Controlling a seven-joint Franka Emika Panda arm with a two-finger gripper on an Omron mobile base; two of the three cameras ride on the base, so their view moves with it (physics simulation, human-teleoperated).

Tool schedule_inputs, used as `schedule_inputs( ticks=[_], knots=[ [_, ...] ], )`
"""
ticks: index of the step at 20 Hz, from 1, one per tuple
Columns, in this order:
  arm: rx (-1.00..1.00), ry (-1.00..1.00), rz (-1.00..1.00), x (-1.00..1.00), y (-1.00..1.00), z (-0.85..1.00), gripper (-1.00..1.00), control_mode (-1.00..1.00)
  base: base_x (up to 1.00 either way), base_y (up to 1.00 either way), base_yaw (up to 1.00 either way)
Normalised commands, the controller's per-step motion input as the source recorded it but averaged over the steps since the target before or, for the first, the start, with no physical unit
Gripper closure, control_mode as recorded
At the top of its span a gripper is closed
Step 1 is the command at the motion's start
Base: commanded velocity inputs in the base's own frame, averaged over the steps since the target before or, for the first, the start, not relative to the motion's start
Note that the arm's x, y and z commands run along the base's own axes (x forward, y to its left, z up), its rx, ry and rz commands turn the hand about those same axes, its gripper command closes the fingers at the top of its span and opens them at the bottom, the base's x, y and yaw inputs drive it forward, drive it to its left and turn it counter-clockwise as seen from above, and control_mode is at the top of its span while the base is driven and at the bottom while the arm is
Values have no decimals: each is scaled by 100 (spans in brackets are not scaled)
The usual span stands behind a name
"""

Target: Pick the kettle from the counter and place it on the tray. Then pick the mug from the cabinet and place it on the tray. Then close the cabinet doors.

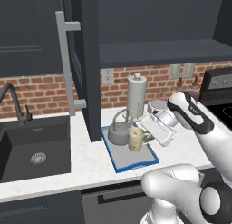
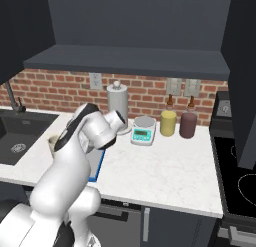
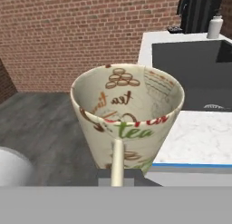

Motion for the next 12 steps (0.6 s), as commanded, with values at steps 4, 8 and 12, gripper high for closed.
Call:
schedule_inputs(
  ticks=[4,8,12],
  knots=[
    [-13,5,10,20,10,-56,100,-100,0,0,0],
    [-10,0,1,38,3,-44,100,-100,0,0,0],
    [-4,0,0,50,0,-28,100,-100,0,0,0]
  ],
)
